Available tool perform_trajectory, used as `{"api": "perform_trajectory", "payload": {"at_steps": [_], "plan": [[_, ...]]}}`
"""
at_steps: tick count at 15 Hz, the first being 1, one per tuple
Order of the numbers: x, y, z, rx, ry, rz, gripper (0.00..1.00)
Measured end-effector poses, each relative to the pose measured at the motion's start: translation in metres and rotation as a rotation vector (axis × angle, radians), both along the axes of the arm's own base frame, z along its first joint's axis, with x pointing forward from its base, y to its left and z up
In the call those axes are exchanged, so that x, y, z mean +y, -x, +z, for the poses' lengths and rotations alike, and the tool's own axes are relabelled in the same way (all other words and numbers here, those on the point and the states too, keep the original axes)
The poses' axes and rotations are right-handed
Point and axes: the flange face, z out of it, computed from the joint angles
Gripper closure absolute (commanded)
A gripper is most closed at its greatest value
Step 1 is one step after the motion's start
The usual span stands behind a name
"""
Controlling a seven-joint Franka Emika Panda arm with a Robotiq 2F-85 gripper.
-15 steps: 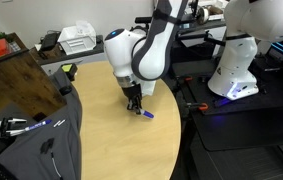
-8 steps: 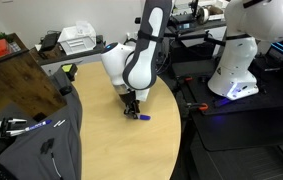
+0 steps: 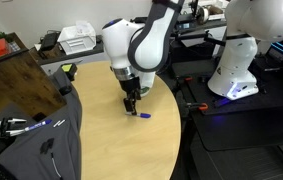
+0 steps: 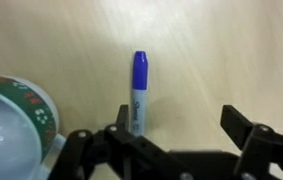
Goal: Pick the marker from the cup and put it on the table
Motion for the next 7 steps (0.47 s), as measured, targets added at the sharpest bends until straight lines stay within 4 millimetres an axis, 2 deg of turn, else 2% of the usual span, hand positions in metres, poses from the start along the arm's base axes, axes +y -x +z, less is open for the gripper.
{"api": "perform_trajectory", "payload": {"at_steps": [4, 7], "plan": [[-0.014, 0.040, 0.060, -0.007, 0.096, 0.027, 0.00], [-0.019, 0.063, 0.100, -0.027, 0.131, 0.073, 0.00]]}}
